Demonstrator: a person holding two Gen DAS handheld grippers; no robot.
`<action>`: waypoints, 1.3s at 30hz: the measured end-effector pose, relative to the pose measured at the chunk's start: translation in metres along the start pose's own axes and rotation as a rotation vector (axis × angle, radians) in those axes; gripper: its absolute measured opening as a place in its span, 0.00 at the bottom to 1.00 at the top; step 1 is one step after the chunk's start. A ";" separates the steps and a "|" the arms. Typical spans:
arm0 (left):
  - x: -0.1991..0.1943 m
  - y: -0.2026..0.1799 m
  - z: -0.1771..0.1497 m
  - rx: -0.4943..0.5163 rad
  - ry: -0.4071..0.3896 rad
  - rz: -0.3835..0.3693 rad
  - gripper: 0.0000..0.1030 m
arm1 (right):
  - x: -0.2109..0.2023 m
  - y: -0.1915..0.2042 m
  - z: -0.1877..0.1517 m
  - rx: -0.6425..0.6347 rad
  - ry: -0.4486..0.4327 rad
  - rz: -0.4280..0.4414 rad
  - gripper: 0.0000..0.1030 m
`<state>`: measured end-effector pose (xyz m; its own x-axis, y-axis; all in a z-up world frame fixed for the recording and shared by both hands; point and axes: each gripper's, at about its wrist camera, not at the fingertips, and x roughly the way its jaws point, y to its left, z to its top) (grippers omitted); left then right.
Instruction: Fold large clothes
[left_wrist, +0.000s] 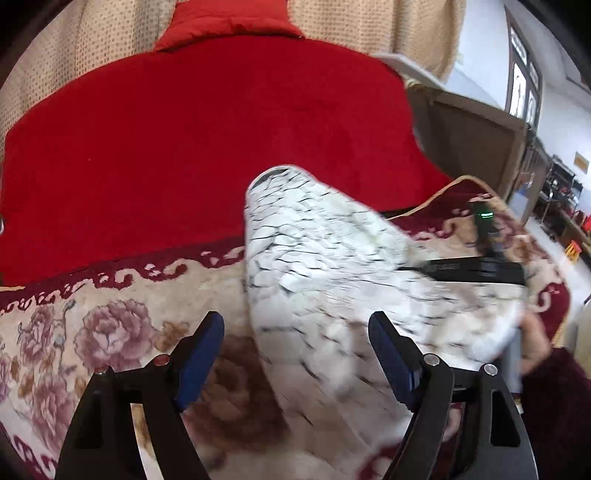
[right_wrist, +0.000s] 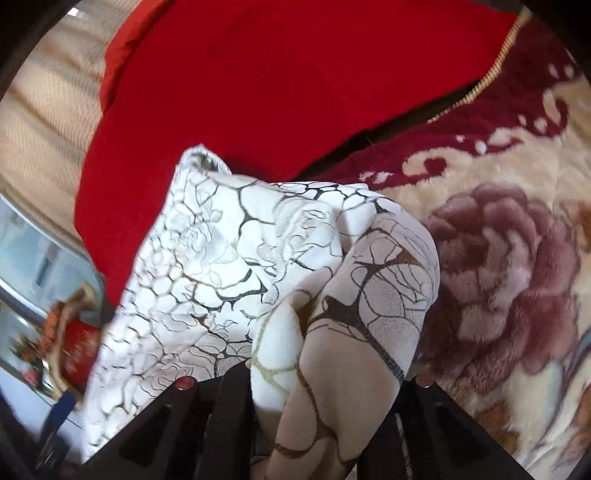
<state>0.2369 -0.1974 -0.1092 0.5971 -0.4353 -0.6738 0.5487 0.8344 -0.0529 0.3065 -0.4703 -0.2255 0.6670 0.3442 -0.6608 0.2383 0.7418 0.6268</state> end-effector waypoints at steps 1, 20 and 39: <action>0.015 0.003 -0.001 0.000 0.034 -0.009 0.79 | -0.002 -0.002 0.000 0.004 -0.001 -0.006 0.21; 0.041 -0.001 -0.020 -0.136 0.100 -0.012 0.83 | -0.143 0.082 -0.079 -0.232 -0.222 -0.046 0.35; 0.055 0.019 -0.032 -0.121 0.086 0.054 0.88 | -0.061 0.022 -0.104 -0.197 -0.024 -0.152 0.34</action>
<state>0.2616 -0.1943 -0.1707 0.5684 -0.3625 -0.7386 0.4398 0.8926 -0.0996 0.1981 -0.4155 -0.2149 0.6511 0.2081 -0.7299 0.1966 0.8826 0.4270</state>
